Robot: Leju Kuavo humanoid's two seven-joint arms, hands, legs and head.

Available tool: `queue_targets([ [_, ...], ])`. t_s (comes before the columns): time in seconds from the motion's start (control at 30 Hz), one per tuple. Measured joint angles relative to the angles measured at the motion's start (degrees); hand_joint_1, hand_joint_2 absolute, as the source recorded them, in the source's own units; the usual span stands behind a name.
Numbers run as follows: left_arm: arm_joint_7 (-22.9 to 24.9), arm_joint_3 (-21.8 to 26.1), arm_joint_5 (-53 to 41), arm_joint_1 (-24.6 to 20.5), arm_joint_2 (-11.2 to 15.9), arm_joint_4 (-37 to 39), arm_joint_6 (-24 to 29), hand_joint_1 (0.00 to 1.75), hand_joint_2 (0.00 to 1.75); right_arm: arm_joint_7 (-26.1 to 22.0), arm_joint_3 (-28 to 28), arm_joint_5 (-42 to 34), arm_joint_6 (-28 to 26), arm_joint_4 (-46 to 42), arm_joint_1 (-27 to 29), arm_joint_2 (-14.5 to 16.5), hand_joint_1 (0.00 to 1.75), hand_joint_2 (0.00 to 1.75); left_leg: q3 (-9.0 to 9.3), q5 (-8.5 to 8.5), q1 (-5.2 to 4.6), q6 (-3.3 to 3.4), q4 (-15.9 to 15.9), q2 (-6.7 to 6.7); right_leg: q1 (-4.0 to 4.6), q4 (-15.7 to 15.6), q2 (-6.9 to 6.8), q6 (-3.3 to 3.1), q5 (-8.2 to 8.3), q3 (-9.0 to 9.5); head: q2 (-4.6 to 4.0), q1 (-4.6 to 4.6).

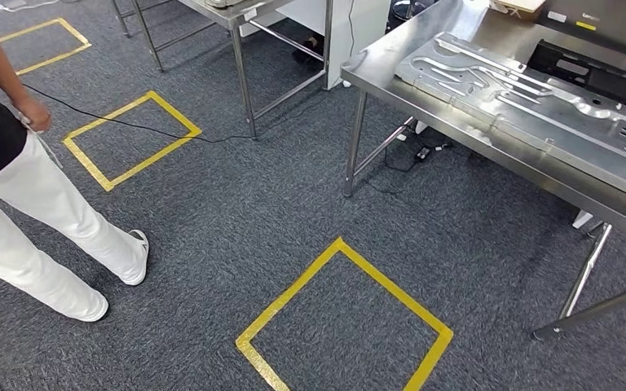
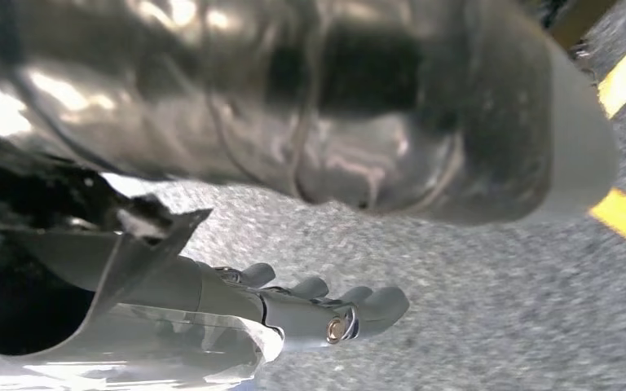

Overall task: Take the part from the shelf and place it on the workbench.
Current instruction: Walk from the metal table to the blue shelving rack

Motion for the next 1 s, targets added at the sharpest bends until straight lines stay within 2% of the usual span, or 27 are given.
queue_targets([
  [0.03, 0.0, 0.0, 0.0, 0.0, -0.1, 0.0, 0.0, 0.0, 0.0, 0.0, 0.0, 0.0, 0.0, 0.0, 0.0, 0.0, 0.0, 0.0, -0.26, 0.03, 0.05, -0.4, 0.1, -0.64, 0.1, -0.8, 0.52, -0.23, 0.03, 0.24, 0.0, 0.0],
  [0.1, 0.0, 0.0, -0.1, 0.0, -0.2, 0.1, 0.0, 0.0, 0.0, 0.0, -0.1, 0.0, 0.0, 0.0, -0.1, 0.0, 0.0, 0.0, -0.65, 0.14, 0.22, -1.25, 0.1, -1.75, 0.14, -1.2, -0.87, -0.8, 0.2, 0.45, 0.0, -0.01],
  [0.13, 0.0, 0.0, -0.1, 0.1, -0.3, 0.1, 0.0, 0.0, 0.0, 0.0, -0.1, 0.0, 0.0, 0.0, -0.1, 0.0, 0.0, 0.0, -0.9, -0.21, 0.22, -1.55, 0.6, -1.18, 0.05, -1.5, -1.59, -1.21, 0.36, 0.63, 0.0, -0.01],
  [0.17, 0.0, 0.0, -0.1, 0.1, -0.3, 0.1, 0.0, 0.0, 0.0, 0.0, -0.1, 0.0, 0.0, 0.0, -0.1, 0.0, 0.0, 0.0, -1.59, -1.19, 0.19, -1.79, 2.1, 0.05, -0.09, -1.9, -2.4, -1.59, 0.52, 0.8, 0.0, -0.02],
  [0.23, -0.1, 0.0, 0.0, 0.0, -0.3, 0.1, -0.2, 0.0, 0.0, 0.0, -0.1, 0.0, 0.0, 0.0, 0.0, 0.0, 0.0, 0.0, -4.54, -4.87, 0.23, -2.27, 8.3, 3.44, -0.07, -2.1, -4.14, -2.1, 0.56, 0.93, 0.0, -0.03],
  [0.27, -0.1, 0.0, 0.1, 0.0, -0.3, 0.0, -0.5, 0.0, 0.0, 0.0, -0.1, 0.0, -0.1, 0.0, 0.1, 0.0, 0.0, 0.0, -6.42, -6.75, 0.33, -2.55, 12.2, 4.38, 0.01, -2.1, -5.07, -2.19, 0.47, 0.91, 0.0, -0.03],
  [0.3, -0.1, 0.0, 0.3, 0.1, -0.4, 0.0, -0.9, 0.0, 0.0, 0.0, 0.0, 0.0, -0.2, 0.0, 0.1, 0.0, 0.0, 0.0, -7.83, -7.86, 0.43, -2.79, 15.2, 4.88, 0.08, -2.0, -5.98, -2.21, 0.36, 0.9, 0.0, -0.03],
  [0.33, 0.0, 0.0, 0.4, 0.2, -0.4, -0.2, -1.2, 0.0, 0.0, 0.0, 0.0, 0.0, -0.3, 0.0, 0.1, 0.0, 0.0, 0.0, -8.29, -7.86, 0.5, -2.95, 16.4, 5.13, 0.12, -2.0, -6.83, -2.18, 0.22, 0.92, 0.0, -0.03],
  [0.37, 0.0, 0.0, 0.6, 0.4, -0.4, -0.4, -1.6, 0.0, 0.0, 0.0, 0.1, 0.0, -0.4, 0.0, 0.0, 0.0, 0.0, 0.0, -7.69, -6.9, 0.56, -3.02, 15.4, 5.35, 0.12, -1.9, -7.57, -2.08, 0.07, 0.99, 0.0, -0.03],
  [0.4, 0.0, 0.0, 0.7, 0.6, -0.3, -0.7, -1.9, 0.0, 0.0, 0.0, 0.2, 0.0, -0.5, 0.0, 0.0, 0.0, 0.0, 0.0, -5.8, -5.06, 0.6, -2.99, 12.1, 5.87, 0.11, -1.8, -8.28, -1.94, -0.13, 1.14, 0.0, -0.03],
  [0.43, 0.1, 0.0, 0.8, 0.7, -0.3, -1.1, -2.4, 0.0, 0.0, 0.0, 0.3, 0.0, -0.5, 0.0, 0.0, 0.0, 0.0, 0.0, -3.42, -3.35, 0.57, -2.8, 7.7, 6.99, 0.13, -1.7, -8.97, -1.74, -0.36, 1.35, 0.0, -0.03],
  [0.5, 0.4, 0.0, 1.0, 0.8, -0.4, -2.0, -3.4, 0.0, 0.0, 0.0, 0.4, 0.0, -0.8, 0.0, 0.0, 0.0, 0.0, 0.0, 0.11, -1.27, 0.28, -2.21, 1.3, 8.76, 0.33, -1.6, -10.13, -1.14, -0.85, 1.81, 0.0, -0.03],
  [0.53, 0.5, 0.0, 1.1, 0.9, -0.4, -2.5, -4.0, 0.0, 0.0, 0.1, 0.6, -0.2, -1.3, 0.0, -0.2, 0.0, 0.0, 0.0, 0.57, -1.17, 0.12, -1.92, 0.3, 9.05, 0.42, -1.5, -10.58, -0.84, -0.98, 2.0, 0.0, -0.03],
  [0.6, 1.0, 0.1, 1.3, 1.3, -0.6, -3.7, -5.0, 0.0, 0.0, 0.2, 1.3, -0.6, -2.8, 0.1, -0.5, 0.0, 0.0, 0.0, 0.55, -1.01, 0.09, -1.37, 0.1, 7.97, 0.51, -1.7, -11.31, -0.25, -1.15, 2.37, 0.0, -0.03],
  [0.63, 1.2, 0.2, 1.4, 1.5, -0.6, -4.2, -5.5, 0.0, 0.0, 0.3, 1.7, -0.9, -3.5, 0.2, -0.7, 0.0, 0.0, 0.0, 0.68, -0.85, 0.21, -1.06, -0.2, 7.47, 0.44, -1.5, -10.92, 0.05, -1.49, 2.51, 0.0, -0.02],
  [0.7, 1.6, 0.2, 1.7, 1.7, -0.8, -5.2, -6.2, 0.0, 0.0, 0.3, 2.4, -1.0, -4.3, 0.3, -0.9, 0.0, 0.0, 0.0, 1.03, -0.41, 0.52, -0.3, -0.8, 6.47, 0.25, 1.8, -8.32, 0.48, -3.93, 1.25, 0.0, -0.01],
  [0.73, 1.7, 0.3, 1.7, 1.8, -0.9, -5.8, -6.5, 0.0, 0.0, 0.2, 2.6, -1.0, -4.4, 0.4, -0.9, 0.0, 0.0, 0.0, 0.99, -0.28, 0.49, -0.03, -0.9, 5.96, 0.1, 5.4, -6.61, 0.58, -5.87, -0.39, 0.0, -0.01],
  [0.77, 1.9, 0.3, 1.8, 1.8, -1.0, -6.4, -6.9, 0.0, 0.0, 0.0, 2.7, -0.8, -4.3, 0.4, -0.9, 0.0, 0.0, 0.0, 0.87, -0.2, 0.43, 0.15, -0.8, 5.35, 0.03, 9.4, -5.53, 0.61, -7.76, -2.48, 0.0, -0.01],
  [0.8, 2.0, 0.4, 1.8, 1.8, -1.1, -6.9, -7.2, 0.0, 0.0, -0.2, 2.8, -0.5, -3.9, 0.5, -0.9, 0.0, 0.0, 0.0, 0.78, -0.18, 0.35, 0.21, -0.8, 4.62, -0.04, 12.9, -5.05, 0.65, -8.88, -4.38, 0.0, -0.01],
  [0.83, 2.2, 0.5, 1.9, 1.9, -1.2, -7.4, -7.6, 0.0, 0.0, -0.3, 2.8, -0.1, -3.4, 0.6, -0.9, 0.0, 0.0, 0.0, 0.76, -0.2, 0.29, 0.23, -0.7, 3.83, -0.07, 14.8, -4.87, 0.67, -8.85, -5.57, 0.0, -0.01],
  [0.87, 2.3, 0.6, 2.0, 2.0, -1.3, -7.9, -7.8, 0.0, 0.0, -0.5, 2.8, 0.2, -2.9, 0.6, -0.9, 0.0, 0.0, 0.0, 0.78, -0.24, 0.27, 0.21, -0.6, 3.0, -0.1, 14.4, -4.76, 0.64, -7.55, -5.71, 0.0, -0.01],
  [0.9, 2.4, 0.7, 2.0, 2.1, -1.4, -8.4, -8.1, 0.0, 0.0, -0.6, 2.7, 0.5, -2.6, 0.7, -0.9, 0.0, 0.0, 0.0, 0.87, -0.3, 0.26, 0.15, -0.5, 2.13, -0.13, 11.7, -4.44, 0.54, -5.27, -4.77, 0.0, -0.01],
  [0.93, 2.5, 0.7, 2.1, 2.1, -1.6, -8.7, -8.2, 0.0, 0.0, -0.7, 2.7, 0.7, -2.5, 0.7, -0.9, 0.0, 0.0, 0.0, 0.88, -0.39, 0.3, 0.05, -0.4, 1.31, -0.16, 7.6, -3.44, 0.35, -2.81, -3.2, 0.0, -0.01],
  [0.97, 2.5, 0.8, 2.1, 2.1, -1.8, -9.0, -8.3, 0.0, 0.0, -0.8, 2.7, 0.8, -2.4, 0.8, -1.0, 0.0, 0.0, 0.0, 0.83, -0.51, 0.24, -0.16, -0.2, 0.59, -0.18, 3.8, -2.14, 0.18, -1.04, -1.69, 0.0, -0.01],
  [1.0, 2.5, 0.9, 2.1, 2.1, -1.9, -9.3, -8.4, 0.0, 0.0, -0.9, 2.6, 0.9, -2.4, 0.8, -1.0, 0.0, 0.0, 0.0, 0.67, -0.57, 0.25, -0.46, 0.0, -0.1, -0.16, 1.0, -1.1, 0.02, 0.0, -0.63, 0.0, -0.02],
])
